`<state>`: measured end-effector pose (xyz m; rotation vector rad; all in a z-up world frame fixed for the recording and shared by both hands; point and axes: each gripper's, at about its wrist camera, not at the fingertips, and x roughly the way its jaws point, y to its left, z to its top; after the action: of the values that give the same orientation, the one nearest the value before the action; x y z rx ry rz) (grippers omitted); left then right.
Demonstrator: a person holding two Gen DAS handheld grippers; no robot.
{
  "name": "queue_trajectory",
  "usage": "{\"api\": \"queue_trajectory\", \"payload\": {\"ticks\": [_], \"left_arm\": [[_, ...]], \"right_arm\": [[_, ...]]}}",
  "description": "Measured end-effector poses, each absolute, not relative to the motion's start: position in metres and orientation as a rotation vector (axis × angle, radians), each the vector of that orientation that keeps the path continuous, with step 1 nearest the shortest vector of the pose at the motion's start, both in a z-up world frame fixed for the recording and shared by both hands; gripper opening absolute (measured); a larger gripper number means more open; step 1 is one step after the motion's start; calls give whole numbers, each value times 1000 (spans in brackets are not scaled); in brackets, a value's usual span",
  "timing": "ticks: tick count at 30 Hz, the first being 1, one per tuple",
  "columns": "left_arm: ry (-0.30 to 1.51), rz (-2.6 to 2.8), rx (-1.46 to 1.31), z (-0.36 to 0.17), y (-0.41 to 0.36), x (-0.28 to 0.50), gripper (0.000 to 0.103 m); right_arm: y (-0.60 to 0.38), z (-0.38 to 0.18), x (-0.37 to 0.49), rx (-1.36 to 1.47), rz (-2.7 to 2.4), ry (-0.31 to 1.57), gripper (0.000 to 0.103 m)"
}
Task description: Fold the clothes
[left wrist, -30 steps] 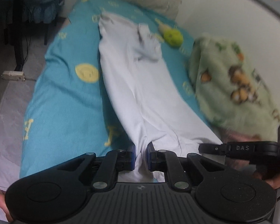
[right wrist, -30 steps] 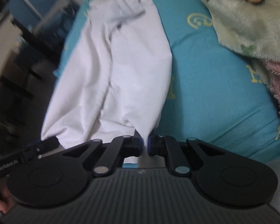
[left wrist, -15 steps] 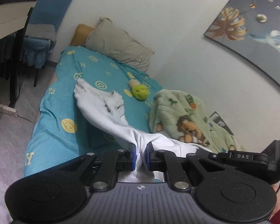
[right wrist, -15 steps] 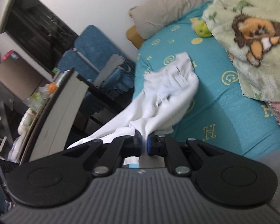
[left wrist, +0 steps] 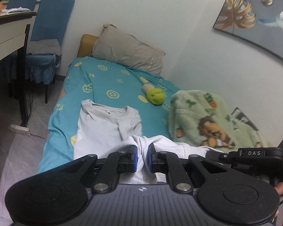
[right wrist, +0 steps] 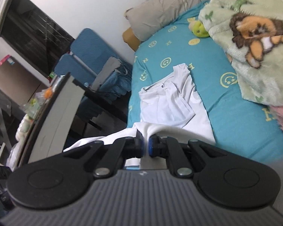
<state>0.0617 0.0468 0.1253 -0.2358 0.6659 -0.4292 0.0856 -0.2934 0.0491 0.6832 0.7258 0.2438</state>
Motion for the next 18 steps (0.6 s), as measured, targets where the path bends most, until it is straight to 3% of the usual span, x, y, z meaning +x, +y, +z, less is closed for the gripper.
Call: {"api": "queue_trajectory", "payload": {"ticks": [18], "left_arm": [[727,-285,-58,-51,22,257,13]], "right_arm": [[-246,-95,262,407,155,861,9]]}}
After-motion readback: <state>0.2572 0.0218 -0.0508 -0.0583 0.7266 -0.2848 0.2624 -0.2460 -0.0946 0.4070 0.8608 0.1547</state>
